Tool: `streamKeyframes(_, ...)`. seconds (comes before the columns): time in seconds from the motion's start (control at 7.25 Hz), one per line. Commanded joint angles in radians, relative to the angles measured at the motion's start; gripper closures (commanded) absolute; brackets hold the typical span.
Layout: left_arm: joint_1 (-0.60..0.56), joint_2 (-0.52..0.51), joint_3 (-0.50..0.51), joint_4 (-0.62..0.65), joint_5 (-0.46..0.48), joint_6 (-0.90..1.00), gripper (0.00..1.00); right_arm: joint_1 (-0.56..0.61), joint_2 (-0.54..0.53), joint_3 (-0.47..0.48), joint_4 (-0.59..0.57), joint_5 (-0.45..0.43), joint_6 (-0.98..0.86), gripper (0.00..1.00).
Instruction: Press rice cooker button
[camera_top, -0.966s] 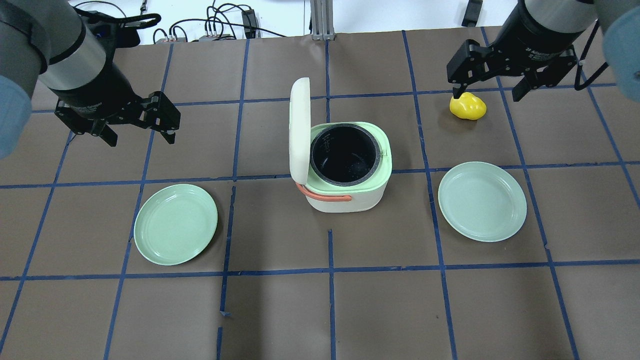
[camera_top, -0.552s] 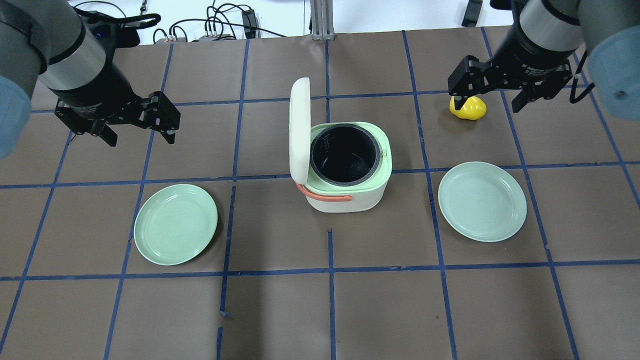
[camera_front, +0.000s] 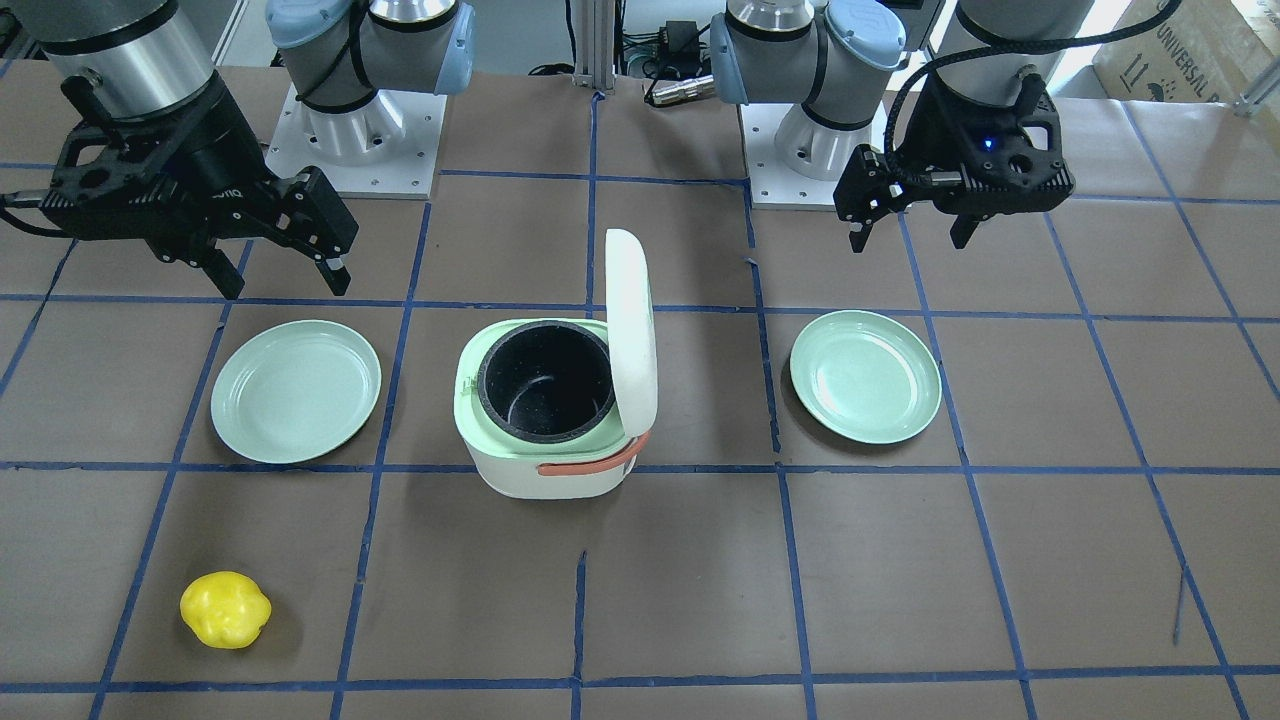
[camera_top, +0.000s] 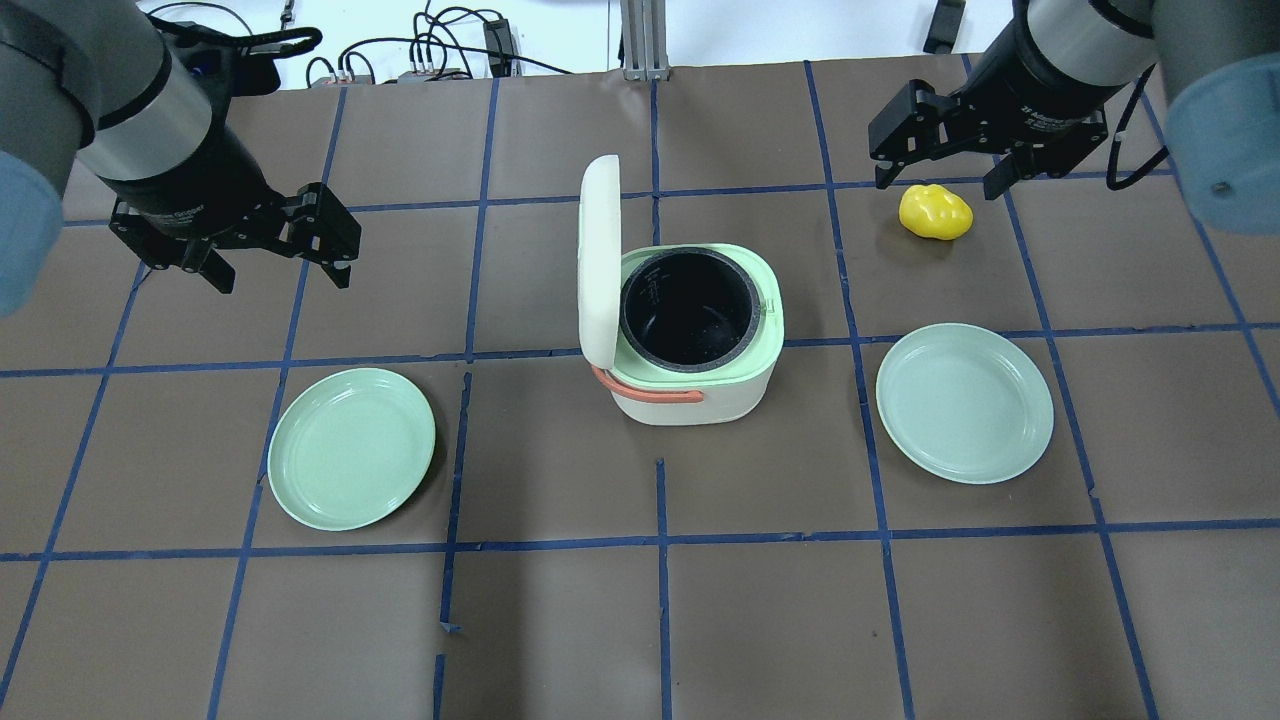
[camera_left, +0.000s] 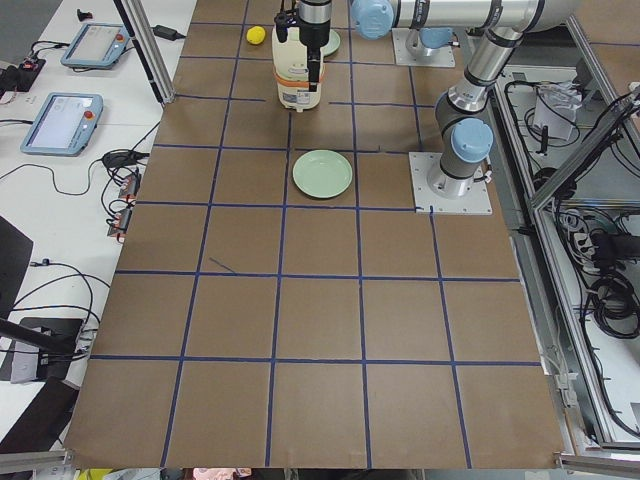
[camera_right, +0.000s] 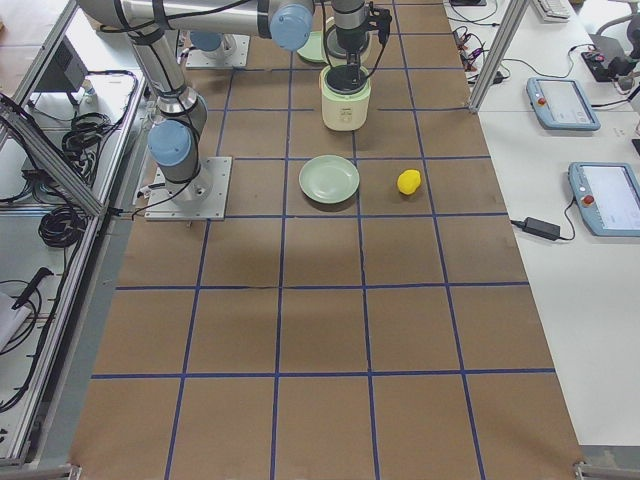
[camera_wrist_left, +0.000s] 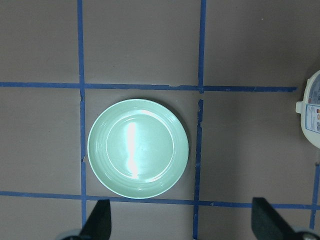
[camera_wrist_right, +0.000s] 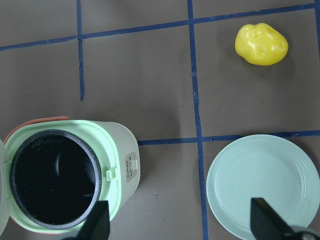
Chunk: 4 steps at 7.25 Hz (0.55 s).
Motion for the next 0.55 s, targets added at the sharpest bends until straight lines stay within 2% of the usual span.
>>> streamKeyframes(0.0, 0.000, 0.000, 0.000, 0.001, 0.000, 0.000, 0.00, 0.036, 0.009, -0.005, -0.002, 0.009, 0.001, 0.00)
streamKeyframes(0.41, 0.000, 0.000, 0.000, 0.000, 0.000, 0.000, 0.00, 0.036, 0.008, 0.001, -0.007, 0.006, -0.003, 0.00)
